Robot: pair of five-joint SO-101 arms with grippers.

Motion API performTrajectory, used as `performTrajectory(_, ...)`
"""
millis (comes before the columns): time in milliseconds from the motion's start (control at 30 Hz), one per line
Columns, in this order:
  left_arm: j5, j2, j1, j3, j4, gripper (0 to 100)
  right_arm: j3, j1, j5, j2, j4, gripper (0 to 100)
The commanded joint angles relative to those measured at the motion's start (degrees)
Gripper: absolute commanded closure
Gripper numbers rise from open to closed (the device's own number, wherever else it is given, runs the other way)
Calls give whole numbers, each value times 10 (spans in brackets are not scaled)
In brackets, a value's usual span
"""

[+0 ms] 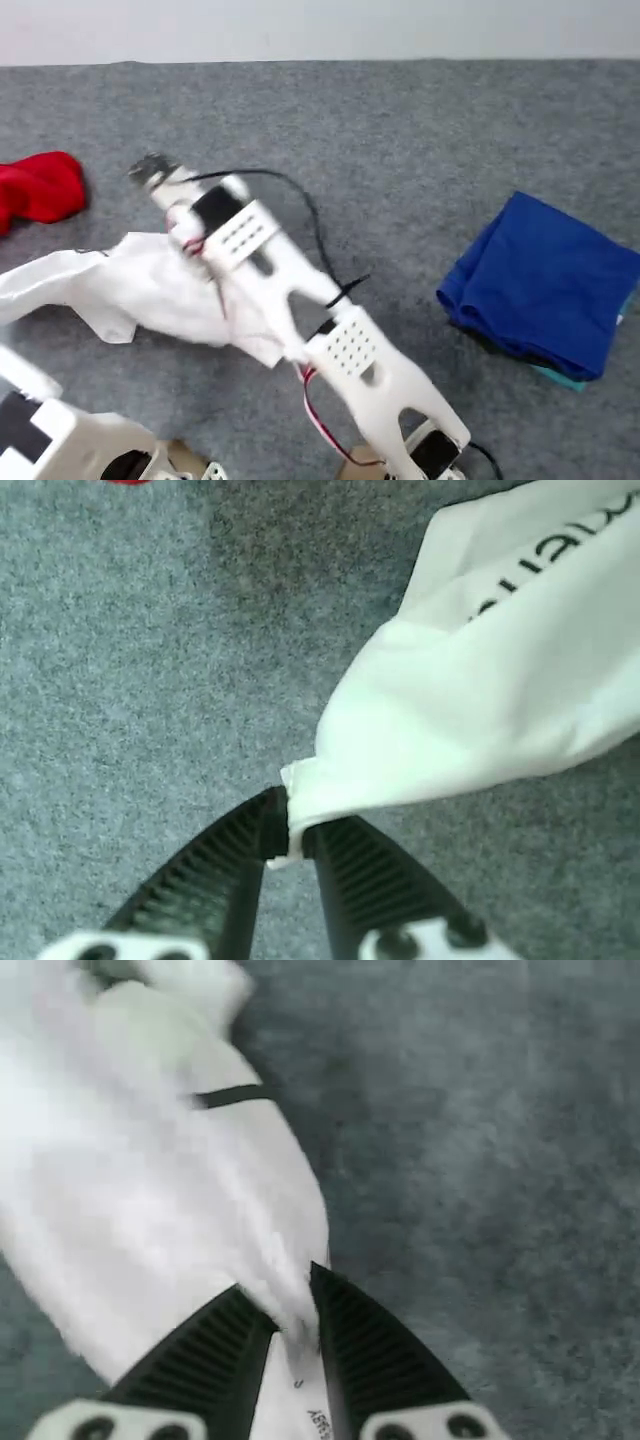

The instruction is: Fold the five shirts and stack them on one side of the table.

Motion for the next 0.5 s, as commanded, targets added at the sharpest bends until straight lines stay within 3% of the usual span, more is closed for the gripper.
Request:
performTrajectory(0, -4, -24, 28, -21, 34, 994, -16, 46, 35, 11, -8, 969)
performTrajectory(200, -4, -24, 65, -19, 65, 994, -33, 48, 14, -2, 23, 728)
performTrajectory(467, -4, -18, 74, -16, 62, 994, -49, 28, 13, -73, 25, 769)
